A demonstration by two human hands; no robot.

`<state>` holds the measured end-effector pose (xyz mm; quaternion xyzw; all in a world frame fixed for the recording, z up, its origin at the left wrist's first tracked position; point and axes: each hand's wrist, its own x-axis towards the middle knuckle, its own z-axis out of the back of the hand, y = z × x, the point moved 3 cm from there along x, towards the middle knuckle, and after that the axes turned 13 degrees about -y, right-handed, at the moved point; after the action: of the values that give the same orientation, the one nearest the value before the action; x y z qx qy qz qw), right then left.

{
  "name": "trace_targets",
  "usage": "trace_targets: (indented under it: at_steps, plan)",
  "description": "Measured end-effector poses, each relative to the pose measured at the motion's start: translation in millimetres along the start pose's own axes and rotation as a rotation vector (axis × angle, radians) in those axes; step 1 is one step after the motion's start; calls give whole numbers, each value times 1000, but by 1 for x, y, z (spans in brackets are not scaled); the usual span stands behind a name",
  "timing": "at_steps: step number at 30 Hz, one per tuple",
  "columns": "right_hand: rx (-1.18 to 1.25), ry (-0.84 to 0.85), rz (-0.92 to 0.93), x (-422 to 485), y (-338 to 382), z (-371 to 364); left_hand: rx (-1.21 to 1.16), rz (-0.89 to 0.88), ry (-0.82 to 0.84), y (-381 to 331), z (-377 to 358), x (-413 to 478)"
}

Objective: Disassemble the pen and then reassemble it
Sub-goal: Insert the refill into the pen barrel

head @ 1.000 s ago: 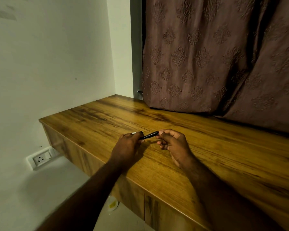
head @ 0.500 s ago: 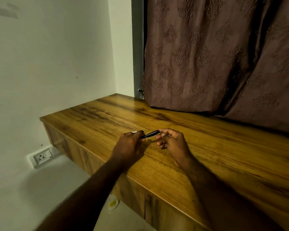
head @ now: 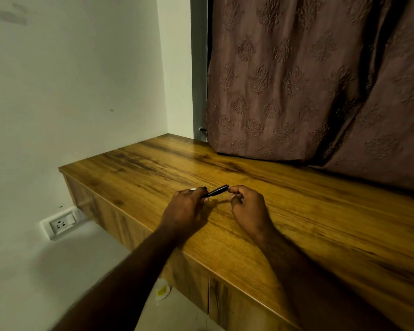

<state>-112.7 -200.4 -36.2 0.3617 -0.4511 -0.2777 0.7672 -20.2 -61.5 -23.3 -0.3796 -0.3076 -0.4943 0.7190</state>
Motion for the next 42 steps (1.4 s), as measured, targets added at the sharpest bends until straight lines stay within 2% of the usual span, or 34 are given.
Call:
trace_targets:
  at_steps: [7, 19, 22, 25, 28, 32, 36, 42]
  plan:
    - [134, -146, -4, 3, 3, 8, -35, 13, -8, -5, 6, 0]
    - [207, -66, 21, 0, 5, 2, -24, -15, -29, -1, 4, 0]
    - [239, -47, -45, 2, 3, 1, -26, 7, -19, -1, 3, -1]
    - [272, -134, -142, 10, -4, 9, -23, 98, -7, 6, 0, -3]
    - [149, -247, -175, 21, -19, 24, 18, 163, 3, 16, -6, -5]
    - [55, -253, -238, 29, -40, 32, 44, 176, -4, 16, -5, -4]
    - [-39, -151, -212, 29, -42, 26, 35, 94, -20, 9, -2, -2]
    - [-209, -19, -133, 29, -41, 18, 122, 64, 26, 18, -10, -1]
